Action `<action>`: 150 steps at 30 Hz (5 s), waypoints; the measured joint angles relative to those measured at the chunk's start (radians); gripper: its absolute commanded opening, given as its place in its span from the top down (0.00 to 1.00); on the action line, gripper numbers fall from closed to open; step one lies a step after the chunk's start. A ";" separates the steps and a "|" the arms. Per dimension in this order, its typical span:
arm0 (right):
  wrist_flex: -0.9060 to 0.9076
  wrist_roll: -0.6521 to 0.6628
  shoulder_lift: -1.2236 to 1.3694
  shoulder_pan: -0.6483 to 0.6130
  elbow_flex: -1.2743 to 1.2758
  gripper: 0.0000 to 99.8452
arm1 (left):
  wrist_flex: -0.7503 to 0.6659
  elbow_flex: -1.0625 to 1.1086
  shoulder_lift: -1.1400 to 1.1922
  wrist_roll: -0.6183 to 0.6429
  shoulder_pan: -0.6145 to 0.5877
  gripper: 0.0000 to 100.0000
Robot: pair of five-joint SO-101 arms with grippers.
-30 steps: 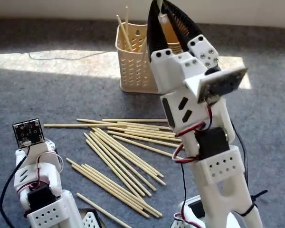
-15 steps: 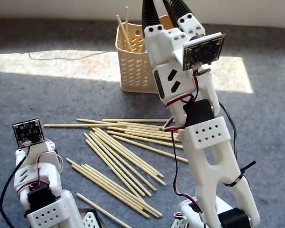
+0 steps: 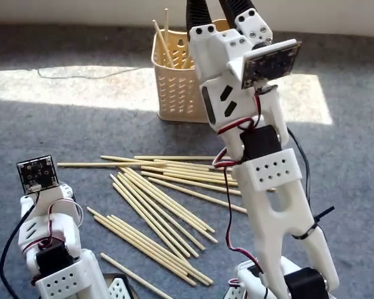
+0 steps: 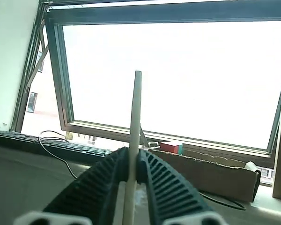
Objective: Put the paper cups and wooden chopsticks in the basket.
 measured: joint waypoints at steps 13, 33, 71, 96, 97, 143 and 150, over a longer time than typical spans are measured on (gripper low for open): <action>-0.002 -0.068 0.040 0.023 0.152 0.99 | 0.000 0.000 0.000 0.000 0.000 0.96; 0.499 -0.071 -0.041 0.023 0.235 0.99 | 0.000 0.000 0.000 0.000 0.000 0.96; -0.115 0.058 0.161 -0.028 0.026 0.99 | 0.000 0.000 0.000 0.000 0.000 0.96; 0.273 0.058 -0.097 -0.020 0.066 0.91 | 0.000 0.000 0.000 0.000 0.000 0.96; 0.328 0.058 -0.123 -0.020 0.066 0.91 | 0.000 0.000 0.000 0.000 0.000 0.96; 1.148 0.255 0.305 -0.347 0.359 0.87 | 0.000 0.000 0.000 0.000 0.000 0.96; 1.152 0.308 0.451 -0.348 0.252 0.87 | 0.000 0.000 0.000 0.000 0.000 0.96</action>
